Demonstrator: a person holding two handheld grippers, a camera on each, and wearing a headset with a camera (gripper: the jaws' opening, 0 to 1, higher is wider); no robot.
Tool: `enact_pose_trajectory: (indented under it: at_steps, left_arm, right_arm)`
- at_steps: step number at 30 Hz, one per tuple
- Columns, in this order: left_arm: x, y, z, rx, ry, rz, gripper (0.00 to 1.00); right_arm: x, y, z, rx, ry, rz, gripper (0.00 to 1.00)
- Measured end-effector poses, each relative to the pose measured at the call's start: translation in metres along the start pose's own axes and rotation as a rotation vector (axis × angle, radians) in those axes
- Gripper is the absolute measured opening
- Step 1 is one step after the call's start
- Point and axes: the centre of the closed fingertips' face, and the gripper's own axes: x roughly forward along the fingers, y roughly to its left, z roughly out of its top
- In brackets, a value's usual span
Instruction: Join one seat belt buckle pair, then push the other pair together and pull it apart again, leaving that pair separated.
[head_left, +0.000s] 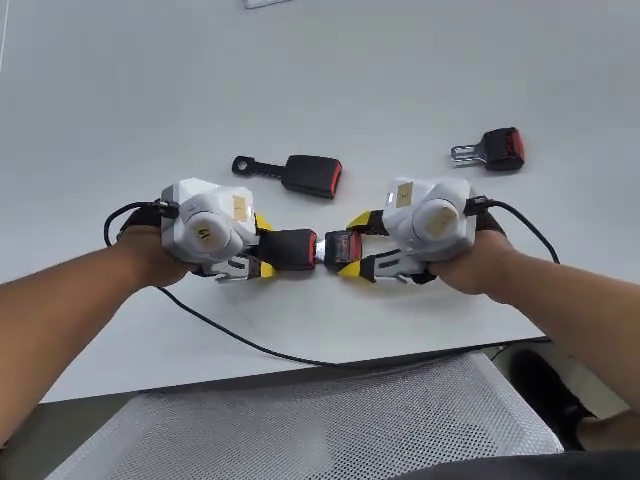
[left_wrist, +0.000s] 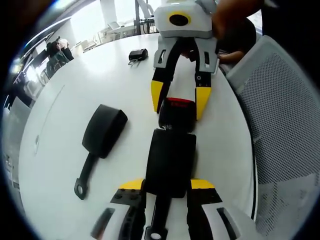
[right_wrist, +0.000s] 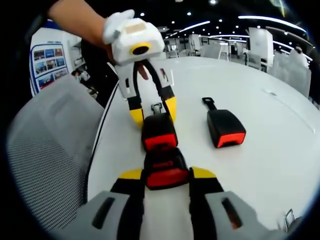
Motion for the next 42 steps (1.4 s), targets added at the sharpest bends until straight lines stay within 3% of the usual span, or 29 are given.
enact_pose_trajectory:
  at_steps: [12,22,36,42]
  left_arm:
    - [-0.0008,-0.0014,-0.0012,-0.013,-0.008,0.004,0.32]
    - [-0.002,-0.0029,-0.004,0.003,-0.015,-0.003,0.32]
    - [-0.0049,-0.0027,-0.0073,-0.009,-0.109,-0.002,0.31]
    - [-0.0048,-0.0023,-0.0072,-0.009,-0.144,-0.008,0.31]
  right_arm:
    - [0.0006,0.0013,0.0027,0.017,0.003,-0.013,0.33]
    - [-0.0007,0.0028,0.0027,0.0,-0.017,0.008,0.33]
    - [-0.0025,0.0041,0.0012,-0.083,-0.039,0.006,0.32]
    - [-0.0037,0.0052,0.0004,-0.063,-0.055,0.014,0.32]
